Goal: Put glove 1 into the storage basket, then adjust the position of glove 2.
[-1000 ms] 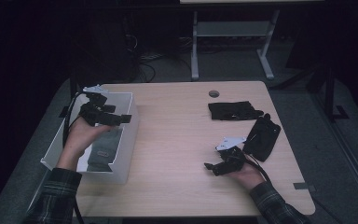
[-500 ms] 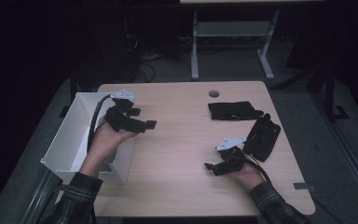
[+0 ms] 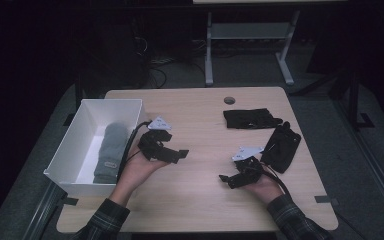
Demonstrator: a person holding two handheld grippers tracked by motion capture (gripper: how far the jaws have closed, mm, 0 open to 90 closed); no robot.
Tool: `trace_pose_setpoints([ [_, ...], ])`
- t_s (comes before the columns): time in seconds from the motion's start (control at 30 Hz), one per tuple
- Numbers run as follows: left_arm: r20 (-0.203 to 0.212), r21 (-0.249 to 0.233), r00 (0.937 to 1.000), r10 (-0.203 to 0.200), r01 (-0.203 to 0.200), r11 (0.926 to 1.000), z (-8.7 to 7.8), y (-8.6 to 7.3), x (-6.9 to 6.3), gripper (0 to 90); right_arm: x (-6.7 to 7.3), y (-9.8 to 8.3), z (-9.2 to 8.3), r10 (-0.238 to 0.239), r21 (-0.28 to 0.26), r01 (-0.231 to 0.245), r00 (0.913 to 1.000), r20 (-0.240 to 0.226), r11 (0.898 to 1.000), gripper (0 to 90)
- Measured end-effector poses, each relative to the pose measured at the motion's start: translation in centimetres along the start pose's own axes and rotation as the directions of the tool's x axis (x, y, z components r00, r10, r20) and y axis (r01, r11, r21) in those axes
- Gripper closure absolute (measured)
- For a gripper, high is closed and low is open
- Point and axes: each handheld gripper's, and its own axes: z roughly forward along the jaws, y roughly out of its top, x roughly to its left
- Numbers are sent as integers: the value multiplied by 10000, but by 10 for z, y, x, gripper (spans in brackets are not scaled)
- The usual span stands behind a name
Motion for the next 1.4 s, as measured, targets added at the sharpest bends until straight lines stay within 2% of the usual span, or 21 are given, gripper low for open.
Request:
trace_pose_setpoints([
  [0.27,-25,334,9991,414,-413,9986,29,-28,-4,141,0,0,0,-43,6,43,10000,-21,10000,148],
  [0.37,-112,444,9989,465,-460,9980,37,-38,-3,141,1,0,0,9,-9,-9,10000,-26,10000,151],
  [0.4,-88,428,9994,348,-344,9985,39,-42,-2,141,1,0,0,24,-42,-25,10000,-30,10000,155],
  [0.47,-139,527,9989,455,-447,9976,42,-49,0,141,1,0,0,-10,-58,10,10000,-42,10000,164],
  [0.53,-83,571,9994,331,-326,9978,44,-55,1,141,1,-1,-1,-63,-118,62,10000,-51,9999,200],
  [0.63,-248,744,9984,507,-487,9960,47,-66,0,140,2,1,-3,-144,-47,144,9999,-10,9999,323],
  [0.77,-170,1083,9968,781,-758,9912,52,-75,-6,140,2,3,-9,-202,-57,203,9996,181,9998,503],
  [0.83,-150,1227,9975,692,-669,9902,55,-79,-7,140,1,5,-14,-152,-85,155,9995,284,9998,623],
  [0.9,-204,1173,9978,638,-610,9912,58,-82,-8,140,-2,7,-20,-152,-167,162,9982,572,9997,753],
  [0.93,-251,1293,9970,737,-698,9891,58,-83,-8,140,-4,9,-24,-54,-189,66,9979,647,9998,800],
  [1.0,-378,1226,9945,980,-927,9881,59,-84,-10,138,-11,9,-31,30,-239,-9,9963,859,9997,891],
  [1.17,-263,903,9930,1149,-1121,9896,59,-89,-10,127,-32,6,-48,242,-333,-197,9897,1414,9993,900],
  [1.23,-264,588,9936,1101,-1084,9924,58,-93,-10,126,-43,4,-56,508,-437,-441,9846,1670,9981,900],
  [1.27,-258,458,9936,1095,-1083,9931,58,-94,-10,126,-55,0,-63,746,-475,-669,9803,1831,9966,900],
  [1.3,-266,370,9939,1070,-1059,9937,58,-95,-10,126,-55,0,-63,746,-475,-669,9803,1831,9966,900],
  [1.4,-253,348,9936,1101,-1092,9934,57,-96,-10,127,-72,-9,-72,1205,-513,-1125,9729,1973,9923,900],
])
